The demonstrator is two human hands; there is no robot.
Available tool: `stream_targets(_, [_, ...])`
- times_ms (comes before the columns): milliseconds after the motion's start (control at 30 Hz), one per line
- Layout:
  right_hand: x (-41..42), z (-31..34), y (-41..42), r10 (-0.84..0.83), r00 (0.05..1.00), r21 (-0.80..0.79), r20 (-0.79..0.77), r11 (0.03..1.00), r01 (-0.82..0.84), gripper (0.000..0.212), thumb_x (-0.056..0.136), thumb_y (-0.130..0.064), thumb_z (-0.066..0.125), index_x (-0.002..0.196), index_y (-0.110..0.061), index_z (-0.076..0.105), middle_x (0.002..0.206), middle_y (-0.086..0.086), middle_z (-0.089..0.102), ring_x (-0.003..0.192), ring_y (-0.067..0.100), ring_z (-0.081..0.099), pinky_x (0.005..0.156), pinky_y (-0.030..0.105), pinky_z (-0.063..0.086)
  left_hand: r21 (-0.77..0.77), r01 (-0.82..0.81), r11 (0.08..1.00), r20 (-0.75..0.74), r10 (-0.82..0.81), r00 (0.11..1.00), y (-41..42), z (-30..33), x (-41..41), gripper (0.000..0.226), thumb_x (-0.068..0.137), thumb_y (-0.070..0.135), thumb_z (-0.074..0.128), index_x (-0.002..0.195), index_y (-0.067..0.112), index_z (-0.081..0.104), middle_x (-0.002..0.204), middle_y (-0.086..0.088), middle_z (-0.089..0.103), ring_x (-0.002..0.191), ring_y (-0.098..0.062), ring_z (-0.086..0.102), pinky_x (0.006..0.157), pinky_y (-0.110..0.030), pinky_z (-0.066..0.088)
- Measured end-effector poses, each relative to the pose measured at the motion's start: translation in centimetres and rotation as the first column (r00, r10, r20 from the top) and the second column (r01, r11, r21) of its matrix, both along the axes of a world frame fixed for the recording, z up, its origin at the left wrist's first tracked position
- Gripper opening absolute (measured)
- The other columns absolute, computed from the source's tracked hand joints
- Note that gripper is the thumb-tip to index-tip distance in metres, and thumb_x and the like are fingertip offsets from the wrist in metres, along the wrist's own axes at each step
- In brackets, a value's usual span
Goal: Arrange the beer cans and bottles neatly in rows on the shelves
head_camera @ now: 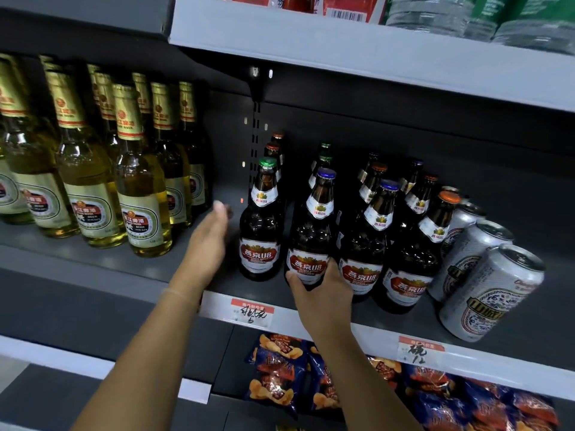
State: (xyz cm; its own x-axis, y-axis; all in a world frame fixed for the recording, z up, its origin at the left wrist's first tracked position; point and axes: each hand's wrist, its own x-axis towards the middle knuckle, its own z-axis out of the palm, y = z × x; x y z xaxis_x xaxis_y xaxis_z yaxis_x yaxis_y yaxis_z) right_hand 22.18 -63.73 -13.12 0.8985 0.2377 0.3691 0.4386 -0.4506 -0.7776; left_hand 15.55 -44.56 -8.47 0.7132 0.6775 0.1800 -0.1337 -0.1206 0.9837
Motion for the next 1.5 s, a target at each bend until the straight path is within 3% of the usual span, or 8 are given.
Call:
stream_targets(167, [0.1, 0.1, 0.1, -0.015, 1.0, -0.02, 0.015, 1.0, 0.016, 0.059, 0.079, -0.042, 0.077, 0.128, -0.016, 0.054, 0.115, -0.003, 0.067, 0.108, 0.015, 0.064, 0.088, 0.019, 0.046, -0.431, 0.235, 0.871, 0.075, -0.224, 0.972, 5.2, -0.1, 6.9, 0.068, 0.097, 0.061, 0.029, 0.142, 0.014, 0.046, 0.147, -0.007, 0.046, 0.137, -0.022, 0.041, 0.118, -0.047, 0.024])
stream_targets(500, [0.2, 0.2, -0.2, -0.025, 0.999, -0.069, 0.03, 0.997, 0.027, 0.049, 0.08, -0.039, 0.078, 0.117, -0.015, 0.056, 0.089, -0.009, 0.067, 0.081, 0.008, 0.064, 0.058, -0.006, 0.034, -0.523, 0.31, 0.794, 0.046, -0.337, 0.94, 5.1, -0.3, 10.8, 0.052, 0.101, 0.053, 0.031, 0.11, 0.018, 0.068, 0.107, -0.006, 0.073, 0.108, -0.023, 0.063, 0.101, -0.038, 0.043])
stream_targets(800, [0.4, -0.3, -0.2, -0.021, 0.999, -0.061, 0.028, 0.998, 0.022, 0.058, 0.079, -0.042, 0.078, 0.125, -0.015, 0.054, 0.08, 0.001, 0.071, 0.075, 0.012, 0.069, 0.058, -0.005, 0.037, -0.588, 0.3, 0.751, 0.071, -0.321, 0.944, 4.8, -0.7, 11.5, 0.057, 0.098, 0.054, 0.038, 0.132, 0.011, 0.055, 0.115, -0.011, 0.068, 0.098, -0.02, 0.062, 0.106, -0.035, 0.04])
stream_targets(933, [0.4, -0.3, -0.2, -0.024, 0.999, -0.077, 0.035, 0.997, 0.026, 0.063, 0.079, -0.045, 0.077, 0.129, -0.015, 0.053, 0.08, 0.002, 0.072, 0.073, 0.013, 0.069, 0.057, -0.004, 0.038, -0.515, 0.287, 0.807, 0.069, -0.295, 0.953, 4.1, -0.2, 11.1, 0.054, 0.103, 0.043, 0.035, 0.136, 0.002, 0.049, 0.102, -0.007, 0.067, 0.084, -0.014, 0.061, 0.078, -0.025, 0.049])
stream_targets(1033, [0.4, -0.3, -0.2, -0.025, 0.999, -0.074, 0.027, 0.997, 0.027, 0.06, 0.079, -0.045, 0.077, 0.125, -0.014, 0.054, 0.077, 0.001, 0.071, 0.069, 0.011, 0.067, 0.056, -0.003, 0.037, -0.438, 0.274, 0.857, 0.027, -0.291, 0.956, 3.2, 0.1, 10.6, 0.033, 0.105, 0.033, 0.033, 0.105, 0.014, 0.06, 0.062, 0.0, 0.068, 0.059, -0.008, 0.061, 0.053, -0.016, 0.049])
stream_targets(1233, [0.2, 0.0, -0.2, -0.026, 0.999, -0.082, 0.027, 0.996, 0.029, 0.063, 0.079, -0.045, 0.077, 0.127, -0.013, 0.054, 0.084, -0.001, 0.072, 0.074, 0.009, 0.067, 0.059, -0.005, 0.036, -0.448, 0.258, 0.856, 0.021, -0.278, 0.96, 2.5, 1.1, 10.0, 0.041, 0.106, 0.029, 0.032, 0.074, 0.013, 0.054, 0.043, 0.004, 0.06, 0.039, -0.005, 0.058, 0.043, -0.014, 0.045])
stream_targets(1333, [-0.1, 0.3, -0.2, -0.011, 0.999, -0.079, 0.044, 0.997, 0.014, 0.063, 0.08, -0.041, 0.078, 0.129, -0.011, 0.054, 0.088, -0.006, 0.07, 0.07, -0.003, 0.057, 0.06, -0.007, 0.034, -0.405, 0.22, 0.887, -0.015, -0.248, 0.969, 2.3, 1.2, 9.5, 0.028, 0.105, 0.026, 0.035, 0.107, 0.009, 0.057, 0.057, 0.0, 0.064, 0.05, -0.01, 0.061, 0.044, -0.012, 0.045])
stream_targets(1500, [0.0, 0.2, -0.2, -0.011, 0.998, -0.066, 0.058, 0.998, 0.015, 0.058, 0.081, -0.038, 0.078, 0.126, -0.01, 0.055, 0.093, -0.008, 0.066, 0.082, 0.004, 0.062, 0.066, -0.006, 0.036, -0.343, 0.105, 0.934, -0.025, -0.12, 0.992, 3.4, 1.4, 8.1, 0.032, 0.1, 0.022, 0.047, 0.127, 0.009, 0.057, 0.123, -0.013, 0.062, 0.112, -0.027, 0.06, 0.091, -0.034, 0.049])
